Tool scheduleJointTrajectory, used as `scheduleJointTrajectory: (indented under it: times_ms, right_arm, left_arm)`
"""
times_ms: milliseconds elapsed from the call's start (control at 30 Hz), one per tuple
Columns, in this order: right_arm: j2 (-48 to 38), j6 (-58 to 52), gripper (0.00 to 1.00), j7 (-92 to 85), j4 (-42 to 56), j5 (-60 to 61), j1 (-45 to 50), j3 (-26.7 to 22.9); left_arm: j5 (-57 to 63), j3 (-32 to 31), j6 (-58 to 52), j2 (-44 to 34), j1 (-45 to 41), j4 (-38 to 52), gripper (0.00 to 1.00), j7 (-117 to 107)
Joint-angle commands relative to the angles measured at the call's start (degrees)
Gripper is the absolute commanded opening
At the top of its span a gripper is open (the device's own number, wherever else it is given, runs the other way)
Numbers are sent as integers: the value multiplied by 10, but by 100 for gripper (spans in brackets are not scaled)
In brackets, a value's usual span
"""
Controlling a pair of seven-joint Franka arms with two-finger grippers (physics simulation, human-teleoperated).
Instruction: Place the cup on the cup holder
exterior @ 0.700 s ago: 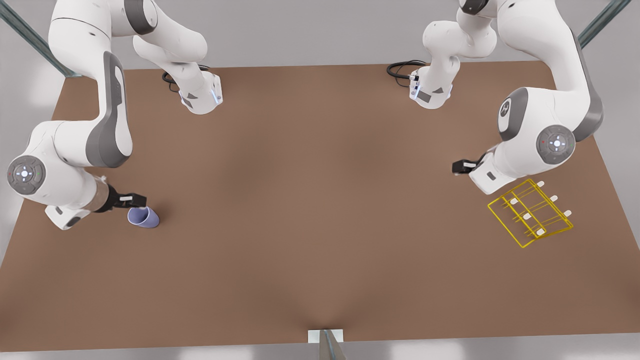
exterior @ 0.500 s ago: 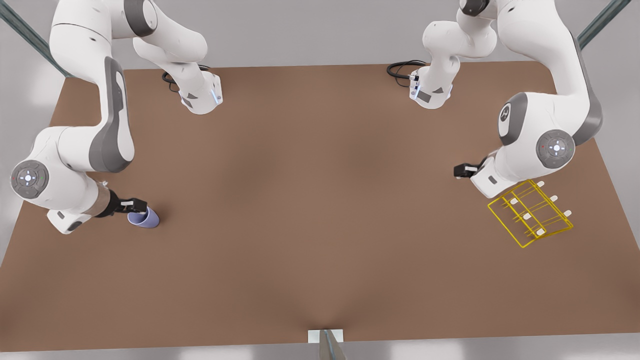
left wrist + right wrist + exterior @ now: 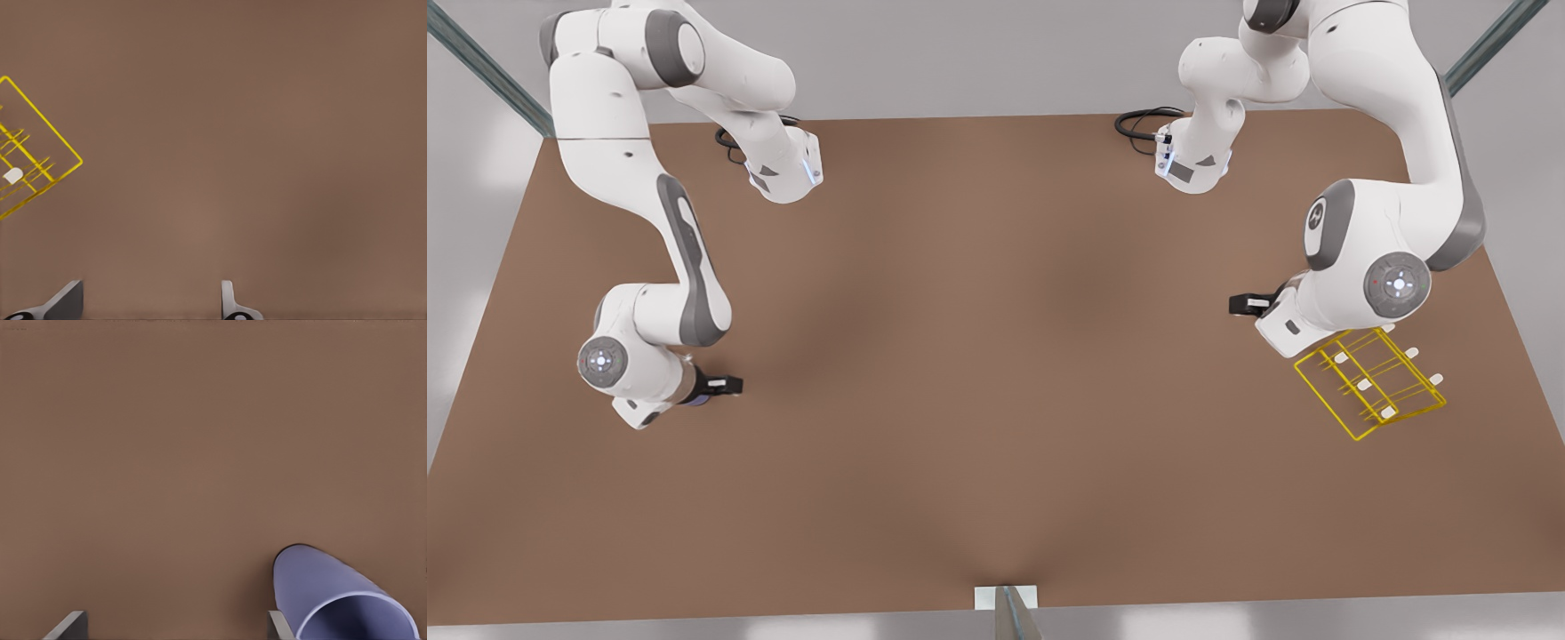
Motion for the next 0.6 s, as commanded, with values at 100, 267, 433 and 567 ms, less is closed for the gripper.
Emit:
scheduleJointTrajectory:
  times_ms: [100, 267, 433, 567]
  right_arm:
    - [-11, 66, 100, -35, -17, 0, -19, 0]
    - [-19, 65, 100, -52, -46, -6, -33, -9]
    - [-13, 65, 100, -52, -53, -14, -39, -11]
    - [-6, 65, 100, -49, -71, -14, -44, -11]
  left_arm:
    - [0, 0, -6, 2, 0, 0, 100, -3]
    - [0, 0, -6, 4, 0, -1, 100, -3]
    - [0, 0, -7, 4, 0, -1, 100, -3]
    - [1, 0, -7, 5, 0, -1, 100, -3]
